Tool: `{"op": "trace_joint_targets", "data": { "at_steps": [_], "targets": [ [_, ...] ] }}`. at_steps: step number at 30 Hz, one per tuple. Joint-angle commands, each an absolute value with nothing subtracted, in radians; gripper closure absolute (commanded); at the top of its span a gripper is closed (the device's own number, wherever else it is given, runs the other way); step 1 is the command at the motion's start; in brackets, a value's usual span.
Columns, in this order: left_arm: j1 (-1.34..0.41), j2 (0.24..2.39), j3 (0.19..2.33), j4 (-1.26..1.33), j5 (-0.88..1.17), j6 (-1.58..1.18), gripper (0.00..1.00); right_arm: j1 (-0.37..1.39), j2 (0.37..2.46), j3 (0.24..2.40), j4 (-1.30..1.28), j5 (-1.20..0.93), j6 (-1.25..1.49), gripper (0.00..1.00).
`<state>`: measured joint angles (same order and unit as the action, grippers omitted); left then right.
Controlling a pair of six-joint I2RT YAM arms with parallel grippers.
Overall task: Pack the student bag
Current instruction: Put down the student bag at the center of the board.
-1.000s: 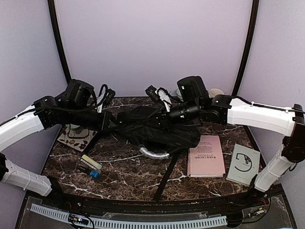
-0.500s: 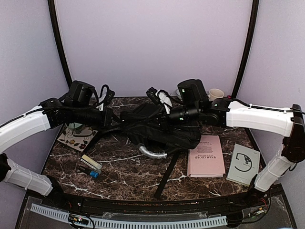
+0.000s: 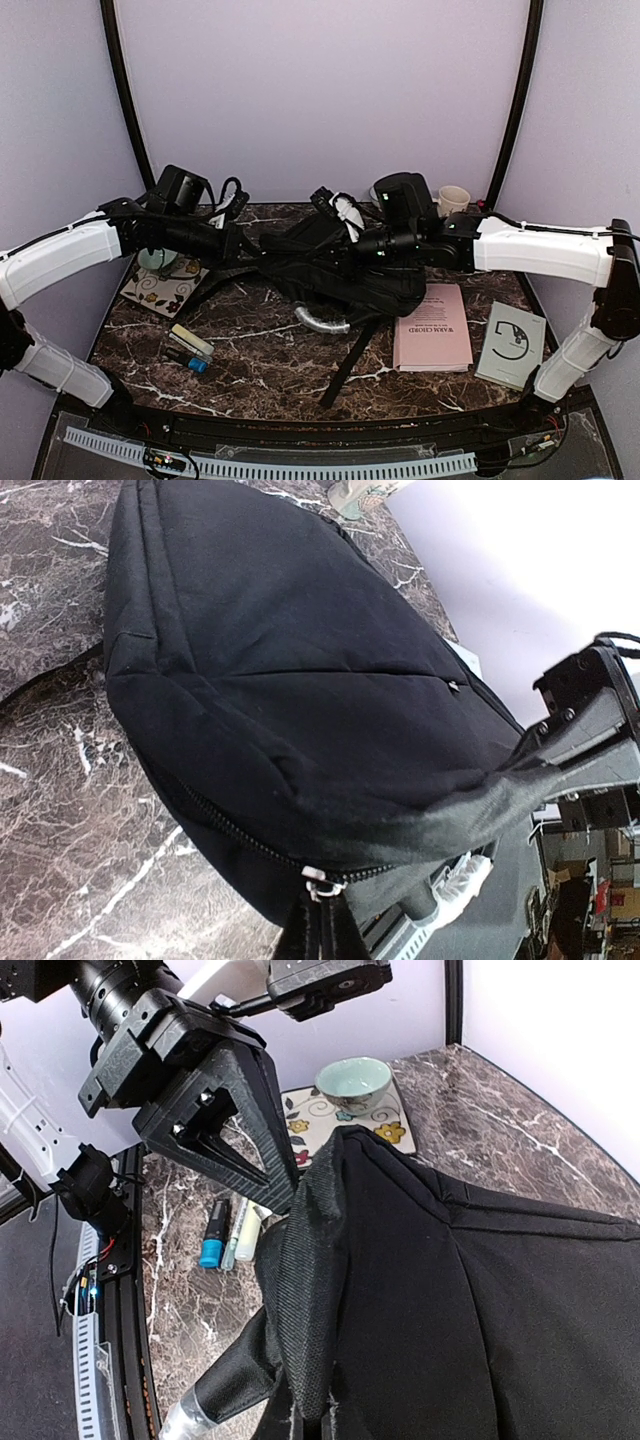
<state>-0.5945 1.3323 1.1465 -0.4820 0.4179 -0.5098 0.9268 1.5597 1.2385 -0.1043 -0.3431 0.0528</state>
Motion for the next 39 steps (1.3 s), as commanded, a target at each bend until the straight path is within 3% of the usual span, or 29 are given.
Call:
{"op": "trace_joint_targets", "data": {
  "at_steps": [1, 9, 15, 29, 36, 39],
  "targets": [
    [-0.468, 1.284, 1.170, -0.842, 0.083, -0.453, 1.00, 0.910, 1.432, 1.243, -0.094, -0.392, 0.018, 1.00],
    [-0.468, 1.252, 1.293, -1.168, -0.204, -0.491, 1.00, 0.905, 1.473, 1.250, -0.100, -0.481, -0.017, 1.00],
    [-0.467, 1.233, 1.246, -1.119, -0.258, -0.462, 1.00, 0.905, 1.475, 1.276, -0.124, -0.529, -0.027, 1.00],
    [-0.438, 1.351, 1.156, -0.812, -0.064, -0.251, 1.00, 0.904, 1.338, 1.200, -0.112, -0.608, -0.003, 1.00],
    [-0.457, 1.208, 1.148, -0.651, 0.334, -0.226, 1.00, 0.904, 1.353, 1.212, -0.177, -0.512, -0.044, 1.00],
    [-0.498, 1.188, 1.141, -0.610, 0.415, -0.288, 1.00, 0.904, 1.415, 1.273, -0.217, -0.532, -0.037, 0.90]
  ]
}}
